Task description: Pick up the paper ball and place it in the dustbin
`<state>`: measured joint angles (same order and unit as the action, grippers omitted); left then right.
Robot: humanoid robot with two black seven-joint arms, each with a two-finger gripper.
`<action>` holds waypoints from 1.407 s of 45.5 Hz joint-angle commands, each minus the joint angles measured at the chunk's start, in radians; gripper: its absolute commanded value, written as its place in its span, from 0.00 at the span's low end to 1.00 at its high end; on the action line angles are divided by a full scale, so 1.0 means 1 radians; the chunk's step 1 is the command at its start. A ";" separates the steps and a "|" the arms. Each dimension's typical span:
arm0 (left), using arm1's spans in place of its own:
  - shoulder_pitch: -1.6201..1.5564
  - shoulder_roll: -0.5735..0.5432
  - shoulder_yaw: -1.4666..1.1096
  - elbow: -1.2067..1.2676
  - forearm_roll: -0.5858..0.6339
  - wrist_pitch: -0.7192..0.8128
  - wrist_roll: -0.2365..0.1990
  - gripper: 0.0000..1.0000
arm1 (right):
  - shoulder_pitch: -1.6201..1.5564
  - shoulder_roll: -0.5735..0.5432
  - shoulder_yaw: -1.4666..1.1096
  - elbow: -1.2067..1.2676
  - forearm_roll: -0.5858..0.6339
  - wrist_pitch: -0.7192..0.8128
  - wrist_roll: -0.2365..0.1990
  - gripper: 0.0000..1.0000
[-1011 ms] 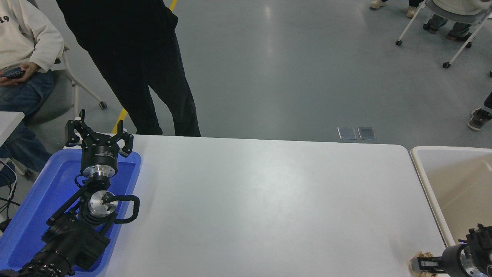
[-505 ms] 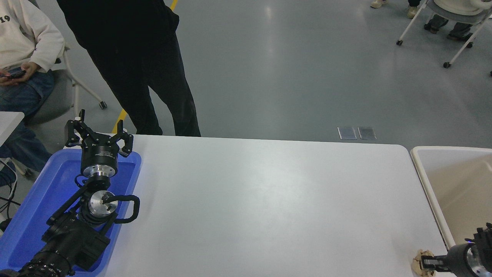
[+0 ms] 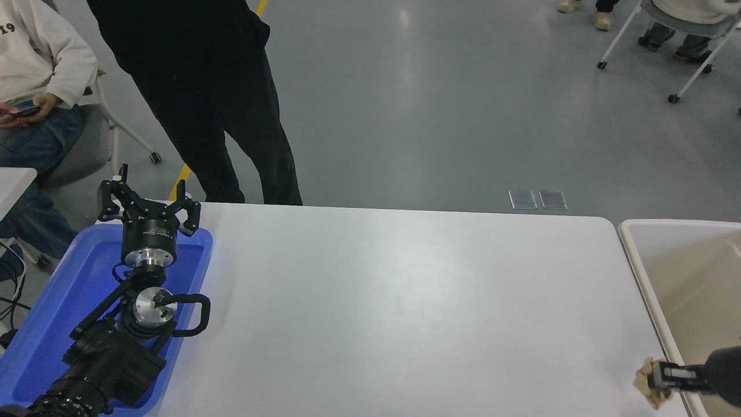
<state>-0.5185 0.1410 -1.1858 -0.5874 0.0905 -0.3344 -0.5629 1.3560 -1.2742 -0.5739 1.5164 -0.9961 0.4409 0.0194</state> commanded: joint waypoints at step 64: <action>0.000 0.000 0.000 0.000 0.000 0.000 0.000 0.99 | -0.009 0.216 0.273 -0.617 0.405 -0.361 -0.110 0.00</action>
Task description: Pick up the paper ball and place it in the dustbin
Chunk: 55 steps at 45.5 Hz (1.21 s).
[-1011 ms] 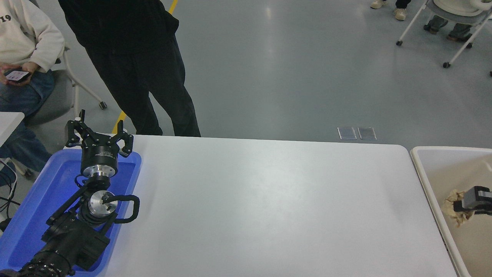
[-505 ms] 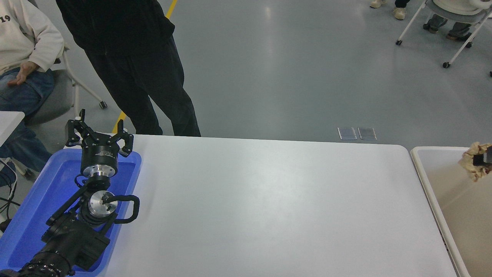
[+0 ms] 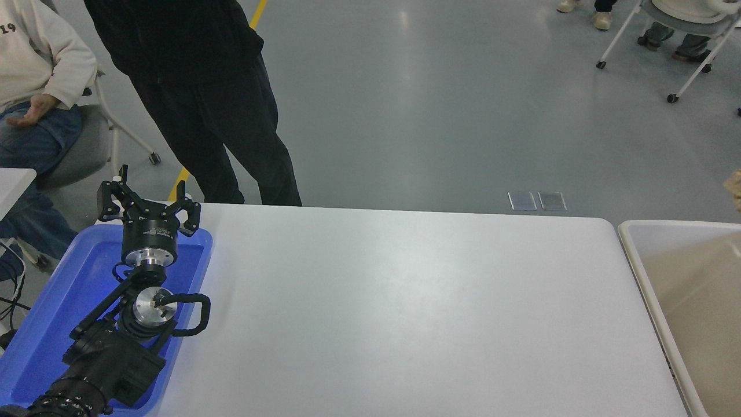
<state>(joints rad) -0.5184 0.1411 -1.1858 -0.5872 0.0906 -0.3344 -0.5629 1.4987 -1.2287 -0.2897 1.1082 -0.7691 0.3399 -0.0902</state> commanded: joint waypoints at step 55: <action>0.000 0.000 0.000 0.001 0.000 0.002 0.000 0.99 | -0.913 0.756 0.478 -1.007 0.771 -0.357 0.017 0.00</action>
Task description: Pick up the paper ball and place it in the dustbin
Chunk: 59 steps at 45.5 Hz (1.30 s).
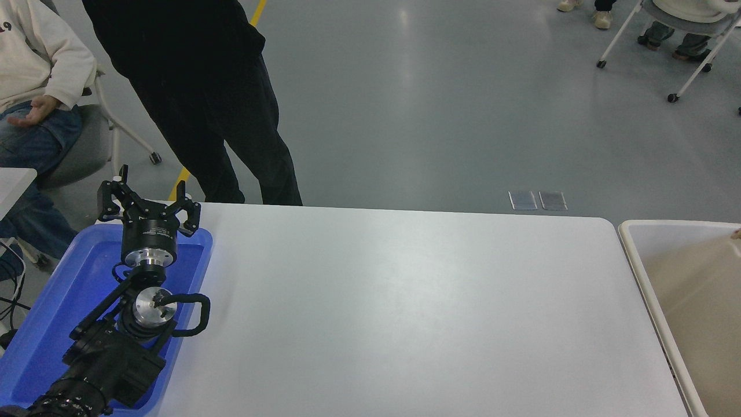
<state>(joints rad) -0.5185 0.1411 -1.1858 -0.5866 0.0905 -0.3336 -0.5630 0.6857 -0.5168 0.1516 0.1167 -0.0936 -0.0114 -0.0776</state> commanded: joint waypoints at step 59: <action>0.000 0.000 0.000 -0.001 0.000 -0.001 0.000 0.99 | 0.040 -0.098 0.082 0.179 0.075 0.011 0.053 1.00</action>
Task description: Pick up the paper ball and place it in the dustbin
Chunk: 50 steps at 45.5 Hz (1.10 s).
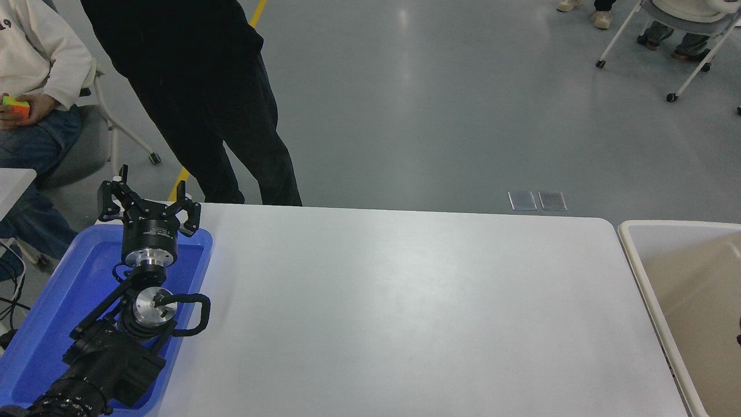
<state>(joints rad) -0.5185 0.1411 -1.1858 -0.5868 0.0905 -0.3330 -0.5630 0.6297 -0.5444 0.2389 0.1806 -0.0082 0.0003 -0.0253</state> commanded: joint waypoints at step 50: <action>0.000 0.000 0.000 -0.001 0.000 -0.001 0.000 0.99 | 0.193 0.133 0.554 0.519 0.034 0.001 0.037 1.00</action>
<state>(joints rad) -0.5185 0.1411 -1.1858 -0.5867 0.0905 -0.3343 -0.5630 0.8560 -0.4993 0.6875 0.6919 0.0116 -0.0022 -0.0224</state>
